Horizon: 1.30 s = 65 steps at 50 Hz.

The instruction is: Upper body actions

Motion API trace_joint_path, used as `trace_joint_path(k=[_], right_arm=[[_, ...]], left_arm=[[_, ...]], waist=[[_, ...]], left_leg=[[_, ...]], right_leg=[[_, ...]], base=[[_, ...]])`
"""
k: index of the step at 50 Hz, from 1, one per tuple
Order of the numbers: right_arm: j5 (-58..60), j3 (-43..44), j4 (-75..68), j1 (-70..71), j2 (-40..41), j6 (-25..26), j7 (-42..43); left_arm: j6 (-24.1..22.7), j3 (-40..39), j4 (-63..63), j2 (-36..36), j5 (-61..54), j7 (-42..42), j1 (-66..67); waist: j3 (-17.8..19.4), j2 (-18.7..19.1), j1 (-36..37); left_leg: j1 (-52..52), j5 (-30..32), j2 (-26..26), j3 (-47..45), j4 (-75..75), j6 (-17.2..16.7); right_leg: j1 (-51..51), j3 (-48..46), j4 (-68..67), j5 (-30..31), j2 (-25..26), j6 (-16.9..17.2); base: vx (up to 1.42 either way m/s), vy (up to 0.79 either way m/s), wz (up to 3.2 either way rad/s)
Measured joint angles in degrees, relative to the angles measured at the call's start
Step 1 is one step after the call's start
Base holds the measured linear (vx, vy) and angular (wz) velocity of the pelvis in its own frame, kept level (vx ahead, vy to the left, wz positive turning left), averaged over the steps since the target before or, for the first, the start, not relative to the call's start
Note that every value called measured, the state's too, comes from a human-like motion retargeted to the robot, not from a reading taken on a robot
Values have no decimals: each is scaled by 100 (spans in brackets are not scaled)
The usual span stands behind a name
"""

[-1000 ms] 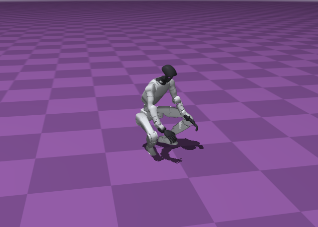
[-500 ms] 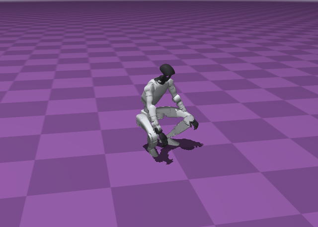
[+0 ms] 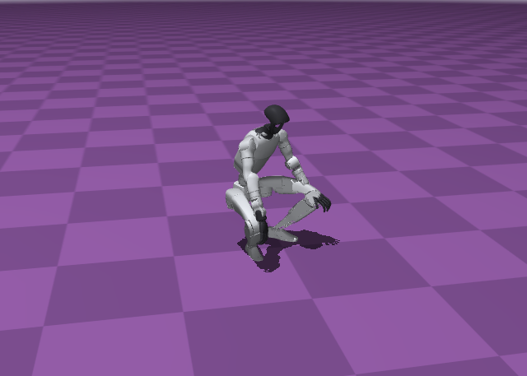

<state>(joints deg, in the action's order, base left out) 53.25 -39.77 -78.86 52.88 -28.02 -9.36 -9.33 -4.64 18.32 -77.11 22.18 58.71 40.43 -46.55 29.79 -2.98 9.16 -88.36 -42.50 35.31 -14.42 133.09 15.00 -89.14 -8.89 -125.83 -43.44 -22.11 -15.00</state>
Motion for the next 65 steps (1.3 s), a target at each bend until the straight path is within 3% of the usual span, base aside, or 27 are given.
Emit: trace_joint_path(k=[5,15,24,34,65], right_arm=[[-525,47,6,-34,2,-95,-227],[87,-121,171,4,-47,-120,-19],[-508,1,178,-13,-6,-207,-189],[12,-167,183,16,-35,-176,-123],[-166,-118,158,6,-21,-188,-184]], left_arm=[[-57,0,-41,-21,-374,-421,-22],[14,204,101,57,403,-77,-33],[20,186,65,20,274,-237,-46],[61,156,55,54,305,-216,-42],[71,220,68,50,333,-271,-47]], waist=[[0,-7,7],[0,15,24],[0,17,43],[0,19,50],[0,27,67]], left_leg=[[-1,12,9,-15,-47,0],[-5,-84,36,58,120,0],[-3,-36,26,12,26,0],[-7,-61,31,32,71,0],[-11,-85,40,34,82,0]], right_leg=[[-1,-34,97,84,27,0],[-9,29,-56,30,28,0],[-6,11,10,50,43,0],[-10,37,-51,22,41,0],[-15,50,-50,60,61,0]], base=[[0,0,0],[0,0,0],[0,0,0],[0,0,0],[0,0,0]])
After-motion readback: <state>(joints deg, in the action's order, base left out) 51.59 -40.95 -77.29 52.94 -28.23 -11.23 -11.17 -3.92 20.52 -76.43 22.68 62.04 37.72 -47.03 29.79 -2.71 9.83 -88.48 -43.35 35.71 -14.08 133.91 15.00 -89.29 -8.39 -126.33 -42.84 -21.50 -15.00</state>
